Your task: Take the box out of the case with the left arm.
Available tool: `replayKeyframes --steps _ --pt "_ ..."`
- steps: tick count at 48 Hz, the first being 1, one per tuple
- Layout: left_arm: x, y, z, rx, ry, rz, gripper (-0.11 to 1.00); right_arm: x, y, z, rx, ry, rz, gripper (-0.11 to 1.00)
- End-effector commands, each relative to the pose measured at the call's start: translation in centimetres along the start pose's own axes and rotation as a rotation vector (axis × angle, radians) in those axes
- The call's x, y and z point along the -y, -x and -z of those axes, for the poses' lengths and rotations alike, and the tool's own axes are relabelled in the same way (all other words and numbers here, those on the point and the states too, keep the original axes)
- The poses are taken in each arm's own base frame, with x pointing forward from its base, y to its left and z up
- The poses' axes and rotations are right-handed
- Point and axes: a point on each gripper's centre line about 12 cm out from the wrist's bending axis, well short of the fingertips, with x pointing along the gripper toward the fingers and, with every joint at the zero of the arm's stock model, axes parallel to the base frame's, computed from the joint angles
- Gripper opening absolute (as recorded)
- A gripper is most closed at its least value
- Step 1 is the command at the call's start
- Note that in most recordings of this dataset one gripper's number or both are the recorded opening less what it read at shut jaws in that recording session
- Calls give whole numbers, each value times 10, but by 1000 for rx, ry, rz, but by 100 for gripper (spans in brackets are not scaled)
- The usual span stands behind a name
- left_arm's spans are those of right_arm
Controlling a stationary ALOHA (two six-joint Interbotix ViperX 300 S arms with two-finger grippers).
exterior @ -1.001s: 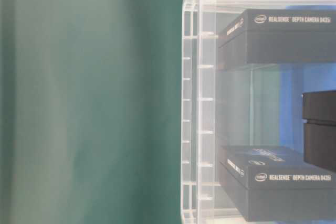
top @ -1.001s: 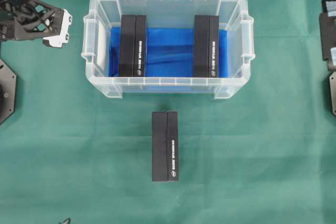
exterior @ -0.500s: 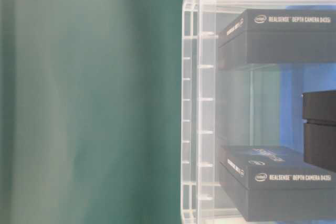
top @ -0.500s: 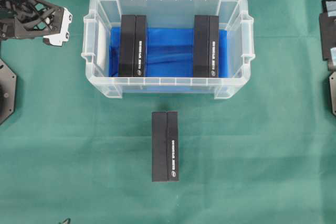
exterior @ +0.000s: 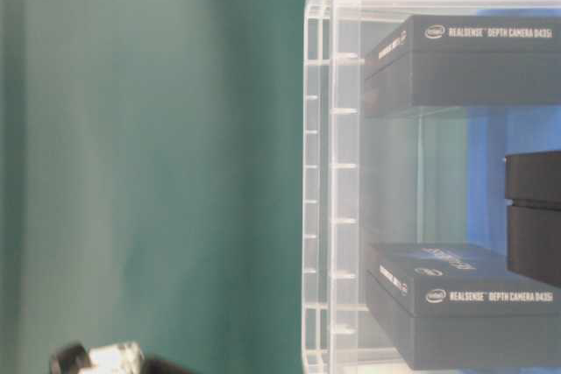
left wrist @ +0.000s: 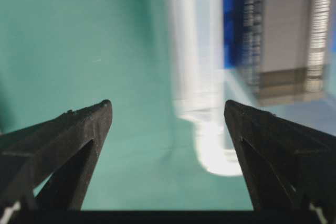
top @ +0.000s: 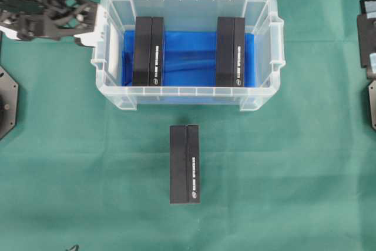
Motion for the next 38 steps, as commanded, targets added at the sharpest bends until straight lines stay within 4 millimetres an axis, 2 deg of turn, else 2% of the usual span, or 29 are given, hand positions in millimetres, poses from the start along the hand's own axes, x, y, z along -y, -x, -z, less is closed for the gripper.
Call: replayKeyframes --steps 1,11,21,27,38 --pt "21 13 -3 12 -12 49 87 1 3 -1 14 -4 1 2" --pt "62 12 -9 11 -24 61 87 0 3 -2 12 -2 1 2" --pt "91 1 -15 -1 -30 33 87 1 3 -1 14 -3 1 2" --pt "98 1 -18 4 -25 37 87 0 3 -1 14 -1 0 2" --pt "99 -1 -19 3 -20 32 87 1 4 -1 18 -3 0 2"
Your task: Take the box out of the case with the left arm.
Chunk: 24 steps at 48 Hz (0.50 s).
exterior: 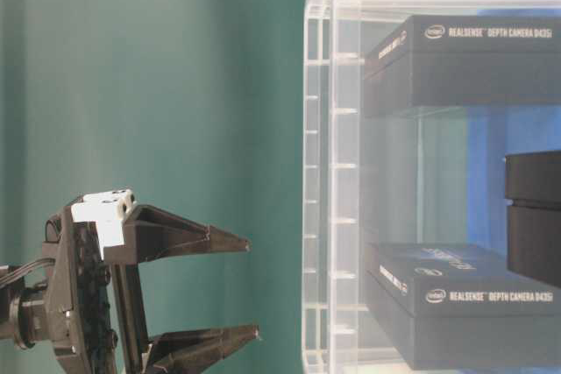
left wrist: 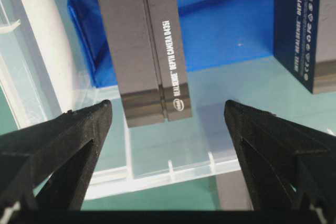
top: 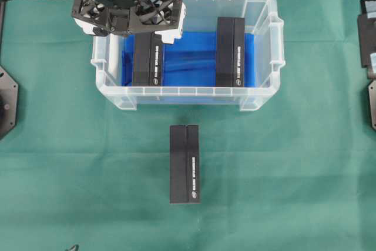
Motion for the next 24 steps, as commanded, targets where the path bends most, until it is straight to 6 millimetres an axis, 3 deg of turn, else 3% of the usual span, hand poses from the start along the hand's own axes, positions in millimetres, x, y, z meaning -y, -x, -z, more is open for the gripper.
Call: replayKeyframes --steps 1,24 --pt "2 12 -2 15 3 32 87 1 4 -1 15 -3 -1 2" --pt "1 9 -1 12 3 23 87 1 4 -1 15 -1 0 2"
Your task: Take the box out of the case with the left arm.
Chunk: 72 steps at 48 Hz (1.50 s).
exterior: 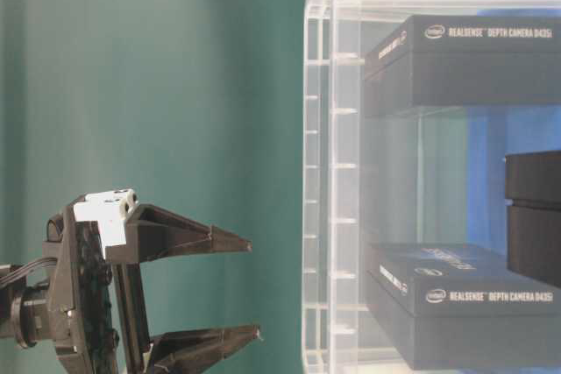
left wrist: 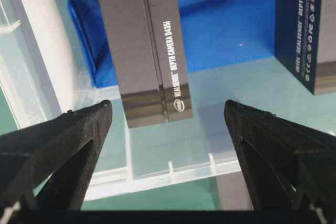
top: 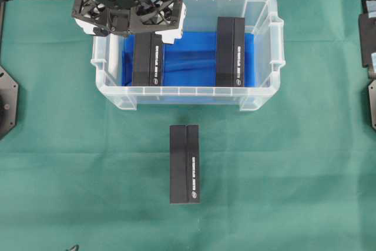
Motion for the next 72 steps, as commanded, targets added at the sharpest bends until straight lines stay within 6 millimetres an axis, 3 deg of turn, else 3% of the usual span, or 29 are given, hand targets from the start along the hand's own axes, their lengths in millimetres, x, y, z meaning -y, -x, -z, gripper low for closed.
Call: replayKeyframes --steps 1,43,72 --pt "1 10 -1 13 1 26 87 1 4 -2 15 -3 1 2" --pt "0 9 -1 12 4 24 87 1 4 -2 15 -4 1 2" --pt "-3 -9 2 3 28 -6 87 1 4 -2 15 -6 1 2"
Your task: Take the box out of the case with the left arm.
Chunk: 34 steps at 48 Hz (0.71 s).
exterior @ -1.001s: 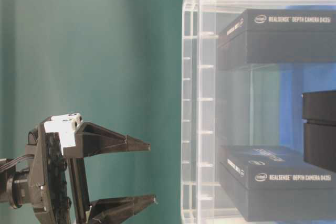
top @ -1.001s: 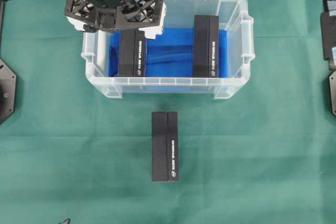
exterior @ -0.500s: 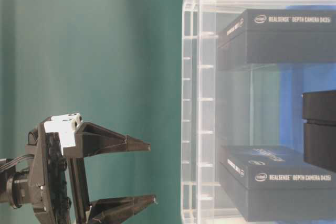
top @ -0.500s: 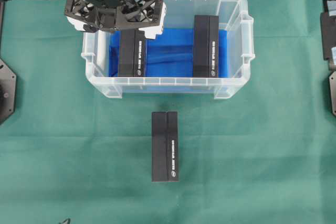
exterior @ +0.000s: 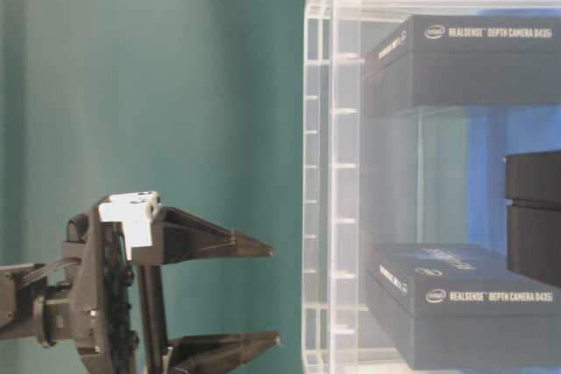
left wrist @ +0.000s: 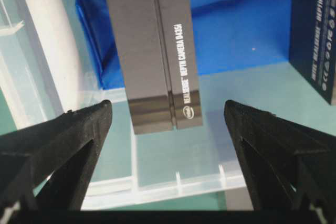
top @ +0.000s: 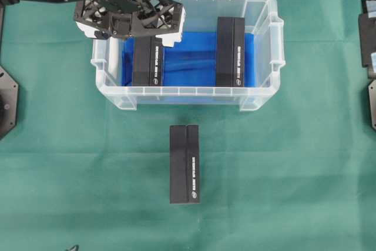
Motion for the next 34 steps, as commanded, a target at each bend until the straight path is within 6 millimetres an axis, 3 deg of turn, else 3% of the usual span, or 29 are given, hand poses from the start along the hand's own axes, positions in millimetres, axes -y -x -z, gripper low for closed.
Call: replayKeyframes --steps 1,34 --pt "0 5 0 13 12 27 87 0 4 -2 15 -3 0 2" --pt "-5 -44 8 13 28 39 87 0 4 -2 15 -3 0 2"
